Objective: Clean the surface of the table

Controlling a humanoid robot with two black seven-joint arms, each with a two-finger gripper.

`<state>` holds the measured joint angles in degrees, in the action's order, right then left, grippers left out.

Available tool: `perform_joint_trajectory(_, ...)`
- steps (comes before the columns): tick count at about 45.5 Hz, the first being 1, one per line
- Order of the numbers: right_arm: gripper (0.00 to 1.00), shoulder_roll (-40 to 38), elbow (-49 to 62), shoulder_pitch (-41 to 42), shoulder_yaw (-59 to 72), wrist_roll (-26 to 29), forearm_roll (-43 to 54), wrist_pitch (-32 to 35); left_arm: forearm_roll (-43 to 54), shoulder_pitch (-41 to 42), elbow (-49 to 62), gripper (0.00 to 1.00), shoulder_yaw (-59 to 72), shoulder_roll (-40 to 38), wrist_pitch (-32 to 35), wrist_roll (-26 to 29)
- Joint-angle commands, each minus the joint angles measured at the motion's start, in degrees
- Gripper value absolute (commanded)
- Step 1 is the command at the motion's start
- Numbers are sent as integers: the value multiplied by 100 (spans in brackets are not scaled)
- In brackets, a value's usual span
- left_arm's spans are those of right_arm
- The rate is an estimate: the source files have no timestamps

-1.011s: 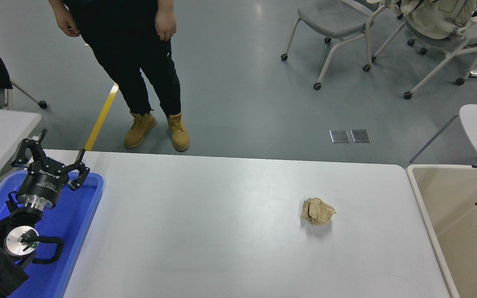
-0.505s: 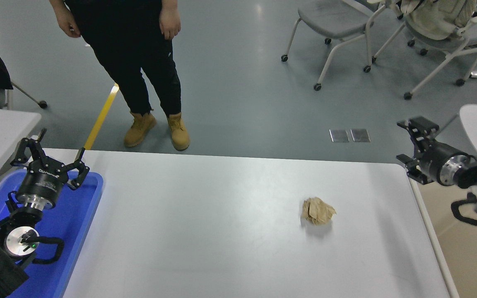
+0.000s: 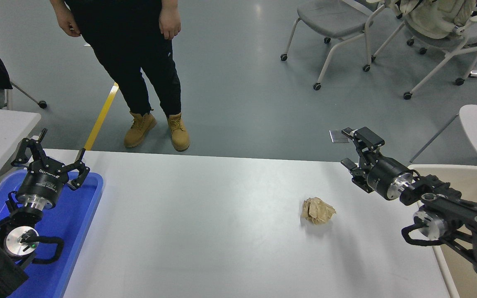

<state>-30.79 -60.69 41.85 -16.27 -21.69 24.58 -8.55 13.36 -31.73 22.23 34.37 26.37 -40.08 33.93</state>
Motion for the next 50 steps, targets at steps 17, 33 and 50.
perform_joint_trajectory(17,100,793,189,-221,-430,-45,-269,-436,0,0,0,100,0,0,0,0)
perform_joint_trajectory(33,100,1400,435,-388,-1387,-45,-1437,-463,0,0,0,100,0,0,0,0)
perform_joint_trajectory(50,100,2121,909,-617,-1950,-45,-1878,-463,0,0,0,100,0,0,0,0)
